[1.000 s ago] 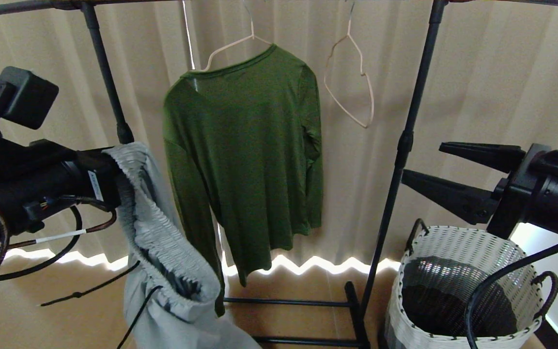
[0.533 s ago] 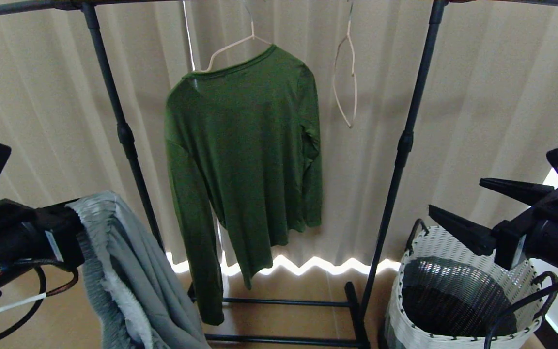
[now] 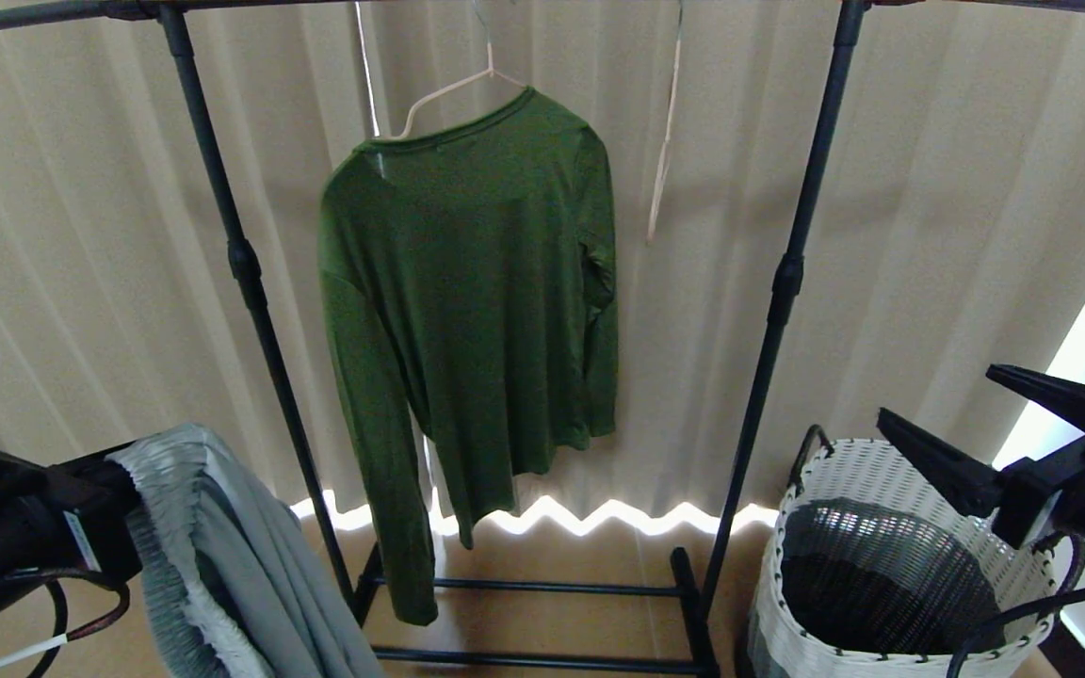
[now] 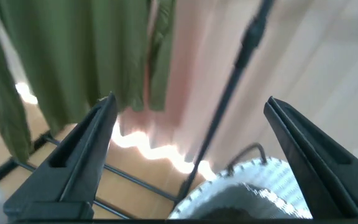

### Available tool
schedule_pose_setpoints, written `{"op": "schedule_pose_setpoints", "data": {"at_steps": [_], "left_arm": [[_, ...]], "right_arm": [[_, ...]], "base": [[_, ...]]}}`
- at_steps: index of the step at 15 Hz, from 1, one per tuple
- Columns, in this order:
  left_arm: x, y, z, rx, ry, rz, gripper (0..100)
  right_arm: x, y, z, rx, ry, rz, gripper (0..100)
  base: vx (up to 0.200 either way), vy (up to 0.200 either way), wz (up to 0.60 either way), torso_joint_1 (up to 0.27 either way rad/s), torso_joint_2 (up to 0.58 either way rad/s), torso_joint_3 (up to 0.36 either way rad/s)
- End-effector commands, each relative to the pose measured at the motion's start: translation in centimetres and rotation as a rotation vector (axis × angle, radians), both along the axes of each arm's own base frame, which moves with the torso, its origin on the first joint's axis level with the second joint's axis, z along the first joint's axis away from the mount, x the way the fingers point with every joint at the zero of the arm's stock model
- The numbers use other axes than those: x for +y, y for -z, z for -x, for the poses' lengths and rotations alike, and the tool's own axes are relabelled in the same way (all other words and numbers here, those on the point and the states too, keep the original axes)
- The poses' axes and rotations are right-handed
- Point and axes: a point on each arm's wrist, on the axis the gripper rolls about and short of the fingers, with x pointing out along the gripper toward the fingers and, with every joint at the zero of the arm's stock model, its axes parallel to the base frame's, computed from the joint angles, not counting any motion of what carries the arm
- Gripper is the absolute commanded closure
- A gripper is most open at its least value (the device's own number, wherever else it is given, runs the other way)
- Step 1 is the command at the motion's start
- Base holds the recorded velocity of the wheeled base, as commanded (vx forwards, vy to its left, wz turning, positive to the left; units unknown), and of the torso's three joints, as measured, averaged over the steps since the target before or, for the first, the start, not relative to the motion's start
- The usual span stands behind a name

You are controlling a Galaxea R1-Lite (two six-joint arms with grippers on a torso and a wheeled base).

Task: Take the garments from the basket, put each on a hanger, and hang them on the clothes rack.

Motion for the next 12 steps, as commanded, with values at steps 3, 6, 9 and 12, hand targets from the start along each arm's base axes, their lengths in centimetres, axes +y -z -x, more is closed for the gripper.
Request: {"op": "schedule_pose_setpoints", "data": {"at_steps": [3, 6, 9, 12], "left_arm": [[-0.01, 0.27, 0.04, 0.010, 0.001, -0.002, 100], [-0.01, 0.42, 0.04, 0.016, 0.001, -0.003, 100], [0.02, 0.55, 0.22, 0.017, 0.002, -0.007, 100], [0.10, 0.31, 0.80, -0.008, 0.004, -0.004, 100]], "right_arm": [[-1.25, 0.17, -0.34, 0.005, 0.079, 0.009, 0], [-1.81, 0.08, -0.18, -0.004, 0.110, 0.008, 0], [-1.90, 0.04, 0.25, -0.010, 0.111, 0.007, 0], [-1.95, 0.41, 0.51, 0.001, 0.111, 0.010, 0]], "base": [[0.000, 0.000, 0.00, 0.000, 0.00, 0.000], [0.000, 0.000, 0.00, 0.000, 0.00, 0.000], [0.000, 0.000, 0.00, 0.000, 0.00, 0.000], [0.000, 0.000, 0.00, 0.000, 0.00, 0.000]]}}
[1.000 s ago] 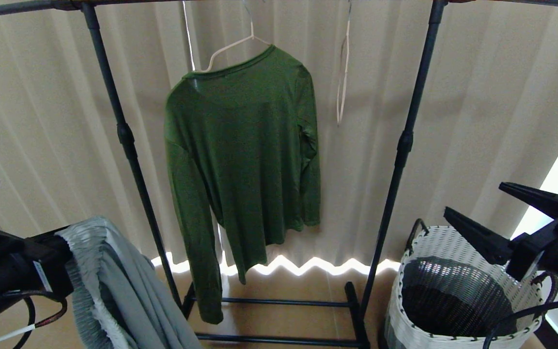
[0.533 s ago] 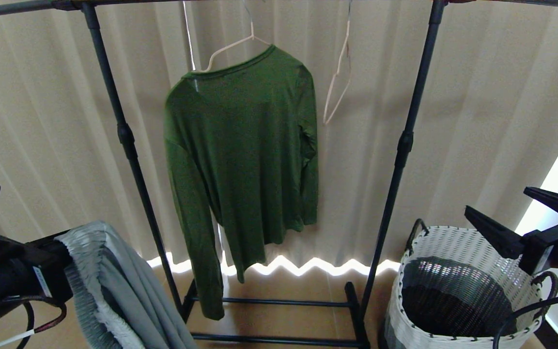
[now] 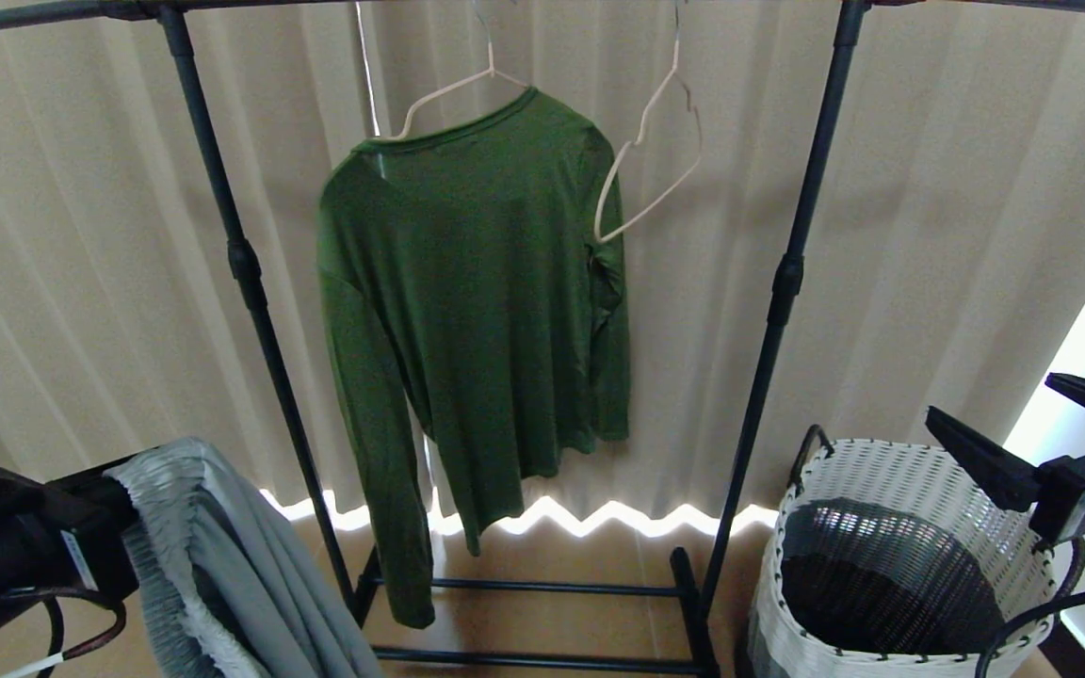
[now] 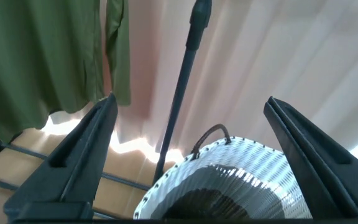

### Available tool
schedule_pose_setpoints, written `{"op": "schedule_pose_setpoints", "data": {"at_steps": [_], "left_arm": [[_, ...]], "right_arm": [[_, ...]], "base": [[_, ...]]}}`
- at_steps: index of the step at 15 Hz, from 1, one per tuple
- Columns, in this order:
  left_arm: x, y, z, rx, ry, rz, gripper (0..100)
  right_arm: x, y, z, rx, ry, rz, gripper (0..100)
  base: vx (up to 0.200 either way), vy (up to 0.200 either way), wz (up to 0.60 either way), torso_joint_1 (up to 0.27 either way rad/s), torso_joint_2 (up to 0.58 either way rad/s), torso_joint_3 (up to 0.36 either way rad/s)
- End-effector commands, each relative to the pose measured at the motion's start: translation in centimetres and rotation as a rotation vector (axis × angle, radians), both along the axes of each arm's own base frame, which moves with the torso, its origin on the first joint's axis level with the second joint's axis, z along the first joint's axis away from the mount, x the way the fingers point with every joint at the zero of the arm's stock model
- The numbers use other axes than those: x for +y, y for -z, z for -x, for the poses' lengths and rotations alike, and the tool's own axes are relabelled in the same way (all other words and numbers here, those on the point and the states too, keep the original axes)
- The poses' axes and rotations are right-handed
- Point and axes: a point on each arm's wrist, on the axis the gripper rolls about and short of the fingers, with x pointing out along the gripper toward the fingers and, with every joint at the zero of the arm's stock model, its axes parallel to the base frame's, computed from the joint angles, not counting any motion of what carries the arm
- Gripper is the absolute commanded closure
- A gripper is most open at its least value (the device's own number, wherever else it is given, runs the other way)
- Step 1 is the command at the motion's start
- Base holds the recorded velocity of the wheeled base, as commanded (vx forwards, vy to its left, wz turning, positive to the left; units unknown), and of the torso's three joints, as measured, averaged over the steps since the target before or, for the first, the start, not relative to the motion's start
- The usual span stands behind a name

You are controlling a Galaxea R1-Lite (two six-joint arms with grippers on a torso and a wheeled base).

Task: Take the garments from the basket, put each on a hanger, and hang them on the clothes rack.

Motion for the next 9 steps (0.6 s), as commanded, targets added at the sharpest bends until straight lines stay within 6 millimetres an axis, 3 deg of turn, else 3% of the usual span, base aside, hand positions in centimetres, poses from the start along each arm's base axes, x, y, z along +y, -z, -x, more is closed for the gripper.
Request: {"op": "schedule_pose_setpoints", "data": {"at_steps": [1, 3, 6, 9], "left_arm": [[0.08, -0.14, 0.50, -0.018, 0.001, 0.003, 100], [-0.15, 0.11, 0.79, -0.018, 0.031, -0.009, 100], [-0.12, 0.34, 1.04, -0.019, 0.035, -0.022, 100], [-0.11, 0.28, 1.06, -0.022, 0.035, -0.022, 100]], "right_arm": [[-0.02, 0.11, 0.10, 0.005, 0.001, 0.001, 0], [-0.03, 0.20, 0.13, 0.008, 0.001, 0.002, 0], [-0.02, 0.18, 0.09, 0.008, 0.001, 0.002, 0], [-0.02, 0.22, 0.10, 0.009, 0.001, 0.002, 0]], "base": [[0.000, 0.000, 0.00, 0.000, 0.00, 0.000], [0.000, 0.000, 0.00, 0.019, -0.15, -0.124], [0.000, 0.000, 0.00, 0.072, -0.24, -0.305], [0.000, 0.000, 0.00, 0.116, -0.54, -0.323]]}}
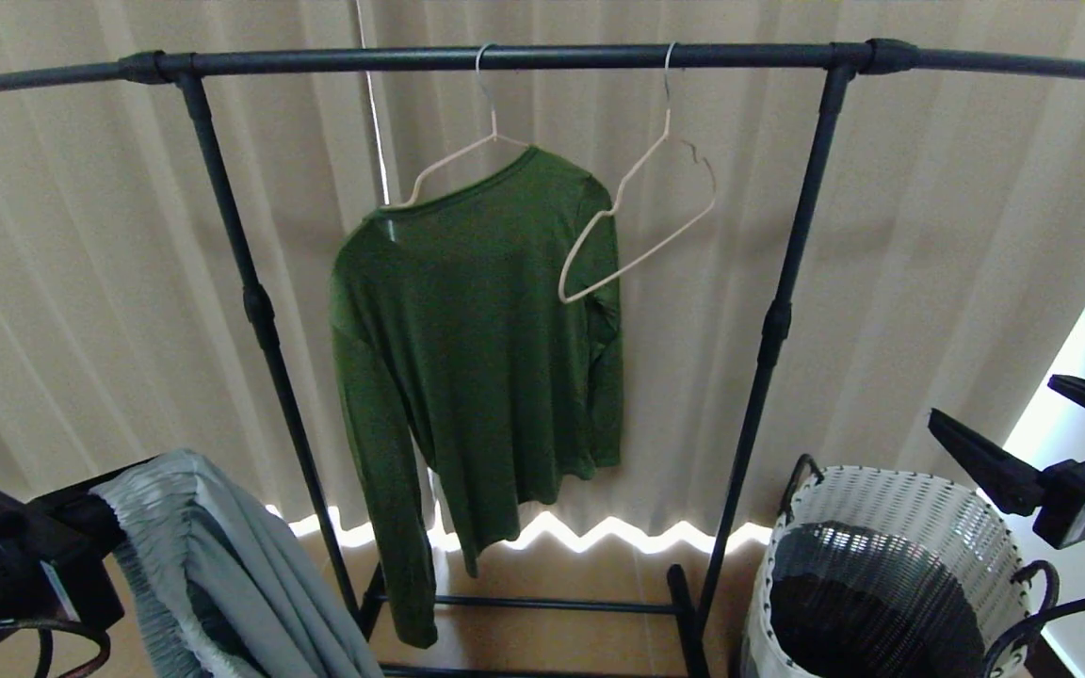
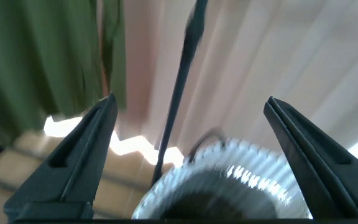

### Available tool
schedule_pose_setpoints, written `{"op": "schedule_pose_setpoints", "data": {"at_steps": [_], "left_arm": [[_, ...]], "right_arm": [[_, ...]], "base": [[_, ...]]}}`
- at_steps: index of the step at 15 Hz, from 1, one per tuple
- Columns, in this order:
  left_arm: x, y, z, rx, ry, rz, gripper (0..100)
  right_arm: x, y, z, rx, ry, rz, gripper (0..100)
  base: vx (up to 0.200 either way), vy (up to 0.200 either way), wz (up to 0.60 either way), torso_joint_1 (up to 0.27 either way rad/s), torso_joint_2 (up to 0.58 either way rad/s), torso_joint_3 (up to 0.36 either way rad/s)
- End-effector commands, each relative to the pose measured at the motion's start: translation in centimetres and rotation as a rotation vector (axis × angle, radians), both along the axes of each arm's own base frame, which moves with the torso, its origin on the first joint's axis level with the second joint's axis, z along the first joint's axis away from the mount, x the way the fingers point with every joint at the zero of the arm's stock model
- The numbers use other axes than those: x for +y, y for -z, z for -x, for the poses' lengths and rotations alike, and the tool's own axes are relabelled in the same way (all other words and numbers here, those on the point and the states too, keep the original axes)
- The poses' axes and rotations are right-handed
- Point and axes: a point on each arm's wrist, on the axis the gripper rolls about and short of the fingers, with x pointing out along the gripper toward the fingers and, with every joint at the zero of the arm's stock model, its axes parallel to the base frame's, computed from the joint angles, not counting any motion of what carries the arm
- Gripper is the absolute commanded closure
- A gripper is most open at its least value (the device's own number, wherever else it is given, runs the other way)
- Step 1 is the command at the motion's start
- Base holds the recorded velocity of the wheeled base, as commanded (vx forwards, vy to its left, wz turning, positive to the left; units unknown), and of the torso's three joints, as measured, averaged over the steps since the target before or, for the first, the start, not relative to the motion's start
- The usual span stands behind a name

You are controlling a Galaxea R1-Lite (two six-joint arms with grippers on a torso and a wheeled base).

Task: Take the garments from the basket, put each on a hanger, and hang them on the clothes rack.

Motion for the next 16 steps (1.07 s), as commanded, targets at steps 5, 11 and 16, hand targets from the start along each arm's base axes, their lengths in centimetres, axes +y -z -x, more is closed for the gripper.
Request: {"op": "schedule_pose_setpoints", "data": {"at_steps": [5, 11, 16], "left_arm": [[-0.07, -0.10, -0.20, 0.003, 0.005, 0.001, 100], [-0.12, -0.21, -0.35, -0.016, 0.014, -0.049, 100], [-0.14, -0.42, -0.58, -0.018, 0.010, -0.044, 100]], "right_arm": [[0.02, 0.10, -0.07, 0.007, -0.002, 0.001, 0], [-0.05, 0.69, 0.60, 0.004, -0.012, -0.004, 0], [-0.05, 0.93, 0.72, 0.013, -0.014, -0.001, 0]], "base": [[0.000, 0.000, 0.00, 0.155, -0.48, -0.313], [0.000, 0.000, 0.00, 0.185, -0.49, -0.297], [0.000, 0.000, 0.00, 0.216, -0.52, -0.299]]}}
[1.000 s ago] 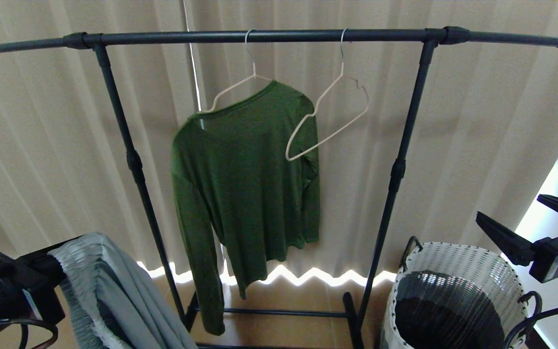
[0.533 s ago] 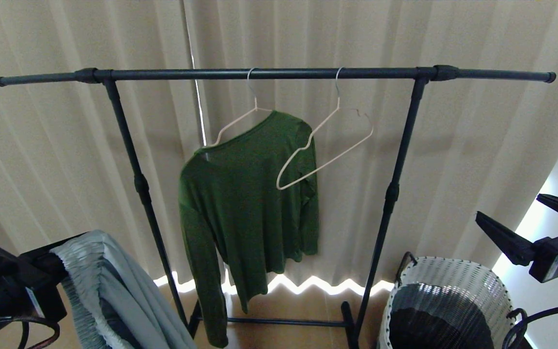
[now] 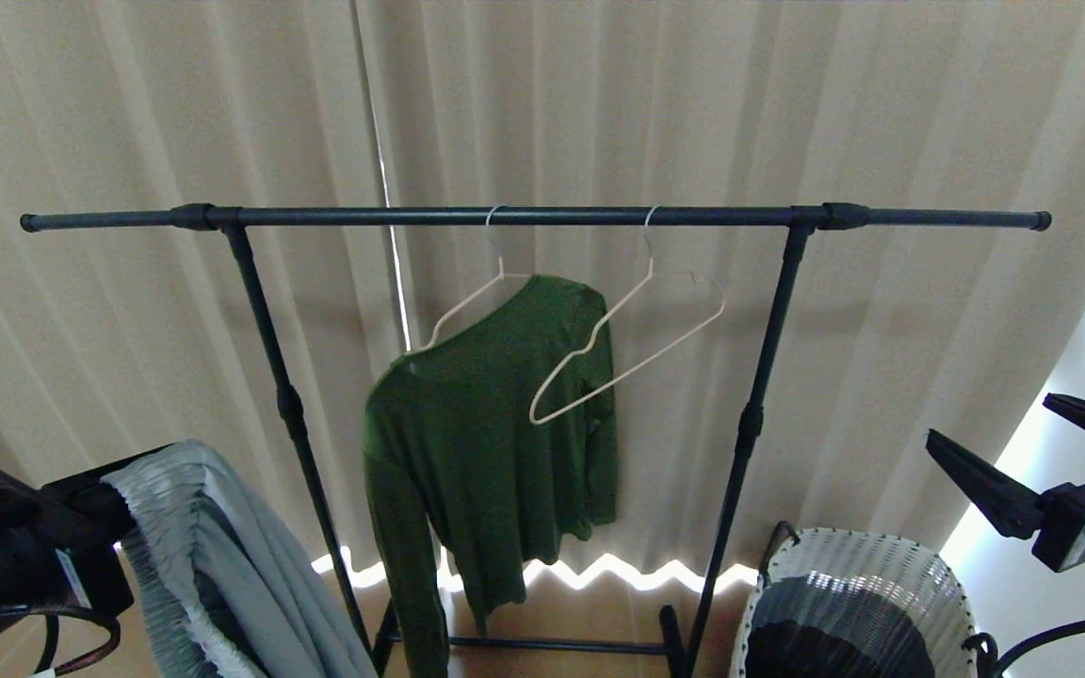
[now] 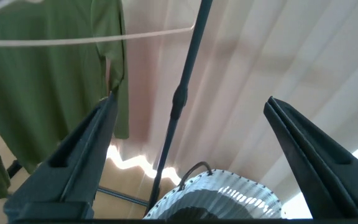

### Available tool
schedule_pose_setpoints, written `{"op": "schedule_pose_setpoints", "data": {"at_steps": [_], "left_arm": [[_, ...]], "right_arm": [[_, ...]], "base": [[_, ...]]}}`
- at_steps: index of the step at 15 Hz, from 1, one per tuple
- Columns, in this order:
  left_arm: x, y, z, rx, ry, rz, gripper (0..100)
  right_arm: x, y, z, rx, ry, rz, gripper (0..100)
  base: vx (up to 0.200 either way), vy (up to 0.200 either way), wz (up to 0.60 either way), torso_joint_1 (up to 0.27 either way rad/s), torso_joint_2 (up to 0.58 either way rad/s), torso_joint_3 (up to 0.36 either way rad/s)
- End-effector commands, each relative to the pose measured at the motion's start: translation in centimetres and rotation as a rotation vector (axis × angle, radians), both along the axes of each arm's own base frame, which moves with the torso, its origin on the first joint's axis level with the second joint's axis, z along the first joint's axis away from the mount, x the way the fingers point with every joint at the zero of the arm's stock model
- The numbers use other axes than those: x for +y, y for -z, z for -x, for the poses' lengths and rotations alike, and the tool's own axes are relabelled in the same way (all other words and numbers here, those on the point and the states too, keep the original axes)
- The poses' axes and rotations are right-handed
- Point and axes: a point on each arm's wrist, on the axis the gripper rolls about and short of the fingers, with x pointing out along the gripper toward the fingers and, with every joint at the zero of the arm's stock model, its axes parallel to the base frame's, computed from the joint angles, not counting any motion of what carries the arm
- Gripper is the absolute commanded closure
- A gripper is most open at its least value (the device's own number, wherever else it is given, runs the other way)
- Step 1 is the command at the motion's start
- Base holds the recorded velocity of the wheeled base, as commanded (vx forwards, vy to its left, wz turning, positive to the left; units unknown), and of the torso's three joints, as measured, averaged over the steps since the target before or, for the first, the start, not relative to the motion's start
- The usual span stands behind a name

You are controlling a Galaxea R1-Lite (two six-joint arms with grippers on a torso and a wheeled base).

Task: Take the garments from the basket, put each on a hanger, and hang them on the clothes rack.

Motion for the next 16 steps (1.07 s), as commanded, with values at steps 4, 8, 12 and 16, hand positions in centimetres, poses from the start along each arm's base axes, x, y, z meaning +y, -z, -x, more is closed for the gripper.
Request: {"op": "schedule_pose_setpoints", "data": {"at_steps": [4, 8, 12, 16], "left_arm": [[0.04, 0.00, 0.07, -0.002, -0.002, 0.004, 100], [0.04, 0.07, 0.19, -0.002, -0.001, 0.003, 100], [0.07, 0.08, 0.33, -0.005, -0.001, 0.003, 100], [0.08, 0.04, 0.38, -0.009, 0.000, 0.002, 100]], "right_arm": [[0.03, 0.02, 0.01, 0.001, -0.002, 0.000, 0], [0.03, 0.02, 0.01, 0.001, -0.002, 0.000, 0], [0.02, 0.00, 0.04, -0.001, -0.002, 0.000, 0], [0.01, -0.09, 0.21, -0.008, -0.004, -0.002, 0]], "base": [[0.000, 0.000, 0.00, 0.172, -0.39, -0.223], [0.150, 0.000, 0.00, 0.027, -0.05, -0.027], [0.200, 0.000, 0.00, 0.000, -0.01, 0.000], [0.200, 0.000, 0.00, 0.013, 0.00, 0.000]]}}
